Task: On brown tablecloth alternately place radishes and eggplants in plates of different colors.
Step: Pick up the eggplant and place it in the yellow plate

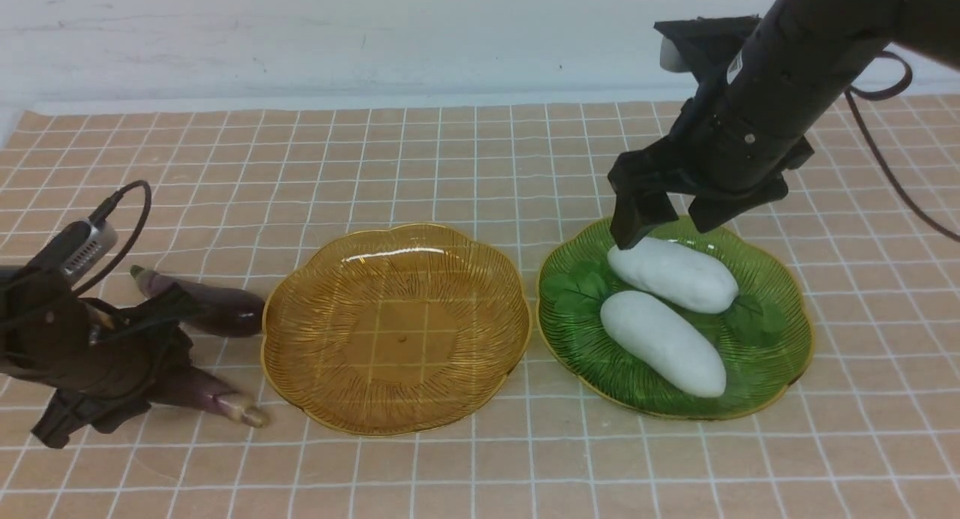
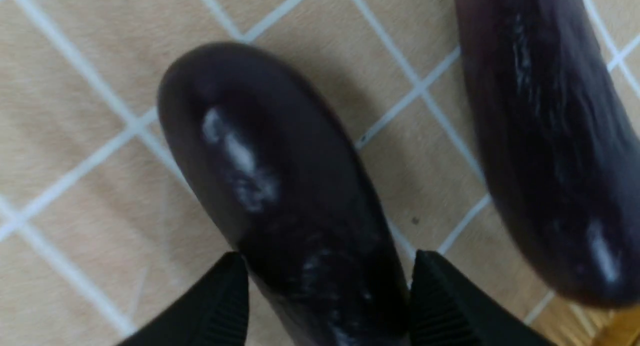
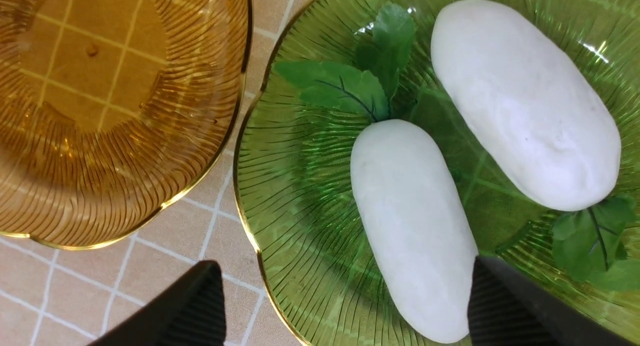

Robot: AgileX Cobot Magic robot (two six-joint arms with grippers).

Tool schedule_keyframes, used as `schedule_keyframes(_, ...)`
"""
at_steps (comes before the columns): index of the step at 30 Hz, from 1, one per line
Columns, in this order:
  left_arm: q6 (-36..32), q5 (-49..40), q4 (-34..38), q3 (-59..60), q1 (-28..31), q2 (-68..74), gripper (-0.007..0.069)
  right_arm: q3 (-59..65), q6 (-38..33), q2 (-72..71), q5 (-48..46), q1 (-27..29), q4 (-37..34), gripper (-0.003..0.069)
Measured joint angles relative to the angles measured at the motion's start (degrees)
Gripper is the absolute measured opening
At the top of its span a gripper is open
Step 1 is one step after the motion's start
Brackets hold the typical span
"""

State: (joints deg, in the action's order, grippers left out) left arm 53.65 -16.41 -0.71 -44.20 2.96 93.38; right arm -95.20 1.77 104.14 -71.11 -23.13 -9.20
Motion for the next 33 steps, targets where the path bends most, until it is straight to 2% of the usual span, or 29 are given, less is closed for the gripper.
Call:
schedule_keyframes(11, -0.92, 2.12, 1.74, -1.16, 0.00, 5.31, 0.0384, 0.00, -0.61, 0.00, -0.15, 0.00, 0.18, 0.0590)
schedule_keyframes(15, -8.64, -2.00, 1.79, -2.13, -0.05, 4.12, 0.0265, 0.00, -0.66, 0.00, -0.15, 0.00, 0.18, 0.0590)
schedule_keyframes(19, -19.38, -14.16, 3.73, -6.55, -1.74, -1.45, 0.0254, 0.00, -1.77, 0.00, -0.15, 0.00, 0.51, 0.0573)
schedule_keyframes(24, -31.95, -19.94, 9.21, -16.73, -7.01, -3.71, 0.0254, 0.07, -4.41, -0.60, -0.15, 0.00, 0.46, 0.0421)
schedule_keyframes(26, -36.02, -21.27, 11.44, -20.26, -10.04, -2.29, 0.0254, 0.19, -4.68, -1.92, -0.20, 0.00, 0.46, 0.0308)
schedule_keyframes(28, -38.29, -21.95, 12.38, -22.42, -12.41, -0.30, 0.0254, 0.45, -4.68, -4.27, -0.20, 0.00, 0.51, 0.0211)
schedule_keyframes(29, -39.49, -22.26, 12.75, -23.87, -13.48, 0.88, 0.0256, 0.87, -4.68, -6.32, -0.20, 0.00, 0.44, 0.0129)
schedule_keyframes(31, -40.53, -22.40, 13.18, -25.97, -15.35, 3.83, 0.0261, 1.78, -4.68, -9.96, -0.20, 0.00, 0.44, 0.0052)
schedule_keyframes(33, -40.68, -22.40, 13.89, -28.37, -16.31, 6.84, 0.0281, 3.19, -4.68, -13.31, -0.27, 0.00, 0.44, 0.0010)
